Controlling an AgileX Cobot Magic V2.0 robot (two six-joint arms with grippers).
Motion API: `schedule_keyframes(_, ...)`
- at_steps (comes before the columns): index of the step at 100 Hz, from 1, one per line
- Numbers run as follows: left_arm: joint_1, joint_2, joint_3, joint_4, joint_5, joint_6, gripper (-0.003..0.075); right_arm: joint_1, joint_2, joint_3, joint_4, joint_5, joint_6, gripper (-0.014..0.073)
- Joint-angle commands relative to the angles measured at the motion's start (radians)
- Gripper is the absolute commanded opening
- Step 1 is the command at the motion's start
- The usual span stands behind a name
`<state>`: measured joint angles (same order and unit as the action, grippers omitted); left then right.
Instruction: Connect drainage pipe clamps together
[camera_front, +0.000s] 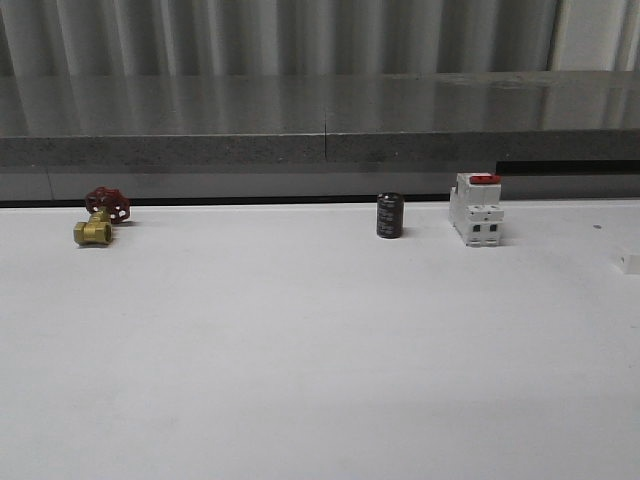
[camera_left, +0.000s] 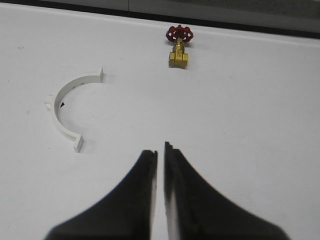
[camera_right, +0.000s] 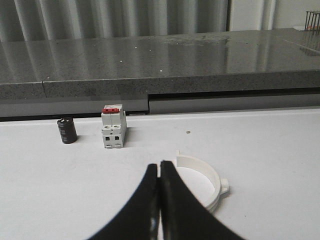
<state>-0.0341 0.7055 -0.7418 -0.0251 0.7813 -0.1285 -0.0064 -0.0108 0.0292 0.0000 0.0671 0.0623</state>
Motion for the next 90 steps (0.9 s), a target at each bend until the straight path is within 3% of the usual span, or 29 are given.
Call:
schedule_keyframes(1,0.004,0.013,-0.035,-0.004,-0.037,0.015,0.0232,-0.007,-0.019,-0.02,0.0,-0.083,-0.005,-0.0067)
schedule_keyframes(11,0.004,0.013,-0.035,-0.004,-0.036,0.015,0.0488,-0.007,-0.019,-0.02,0.0,-0.083,-0.005,-0.0067)
schedule_keyframes(19,0.004,0.013,-0.035,-0.01,-0.044,0.015,0.0582,-0.007,-0.019,-0.02,0.0,-0.083,-0.005,-0.0067)
schedule_keyframes(38,0.004,0.067,-0.046,0.016,-0.086,0.015,0.0586,-0.007,-0.019,-0.02,0.0,-0.083,-0.005,-0.0067)
schedule_keyframes(58,0.015,0.336,-0.179,0.091,-0.042,0.019,0.0585,-0.007,-0.019,-0.02,0.0,-0.083,-0.005,-0.0067)
schedule_keyframes(72,0.098,0.547,-0.307,0.064,-0.032,0.116,0.0585,-0.007,-0.019,-0.02,0.0,-0.083,-0.005,-0.0067)
schedule_keyframes(90,0.253,0.788,-0.456,-0.119,0.011,0.333,0.0585,-0.007,-0.019,-0.02,0.0,-0.083,-0.005,-0.0067)
